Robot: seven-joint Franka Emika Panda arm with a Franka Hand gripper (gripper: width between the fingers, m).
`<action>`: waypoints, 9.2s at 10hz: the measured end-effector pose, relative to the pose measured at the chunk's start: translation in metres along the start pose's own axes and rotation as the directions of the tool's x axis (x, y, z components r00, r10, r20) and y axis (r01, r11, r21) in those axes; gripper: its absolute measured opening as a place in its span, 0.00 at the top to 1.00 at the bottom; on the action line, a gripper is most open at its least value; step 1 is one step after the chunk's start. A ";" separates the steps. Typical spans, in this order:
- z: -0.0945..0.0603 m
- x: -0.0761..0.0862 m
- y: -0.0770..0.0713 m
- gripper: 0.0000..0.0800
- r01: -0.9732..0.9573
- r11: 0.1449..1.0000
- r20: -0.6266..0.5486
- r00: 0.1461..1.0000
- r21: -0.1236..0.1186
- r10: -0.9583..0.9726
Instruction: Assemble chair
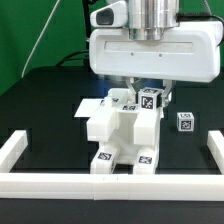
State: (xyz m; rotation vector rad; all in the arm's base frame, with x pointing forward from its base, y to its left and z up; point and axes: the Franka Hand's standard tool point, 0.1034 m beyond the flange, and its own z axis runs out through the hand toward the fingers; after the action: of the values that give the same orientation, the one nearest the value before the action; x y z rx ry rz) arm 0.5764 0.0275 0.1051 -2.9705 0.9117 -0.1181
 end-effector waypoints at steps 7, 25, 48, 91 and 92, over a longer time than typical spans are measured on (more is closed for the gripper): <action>-0.001 0.002 0.000 0.67 -0.648 0.761 0.048 0.761 0.025 0.647; -0.004 -0.002 -0.008 0.19 0.058 0.997 -0.003 0.998 0.056 -0.058; -0.007 0.005 -0.014 0.20 -0.156 0.986 -0.014 0.987 0.049 0.157; 0.074 -0.175 0.004 0.34 -0.192 0.981 -0.036 0.981 -0.032 0.190; 0.074 -0.175 0.004 0.52 -0.191 0.981 -0.036 0.981 -0.032 0.190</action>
Offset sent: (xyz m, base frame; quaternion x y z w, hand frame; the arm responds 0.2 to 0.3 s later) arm -0.0023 -0.0073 -0.0030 0.0092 -0.0136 0.2827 0.9591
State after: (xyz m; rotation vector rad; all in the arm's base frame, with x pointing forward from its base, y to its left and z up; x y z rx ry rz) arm 0.4363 0.1229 0.0200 -2.9012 1.2087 -0.1473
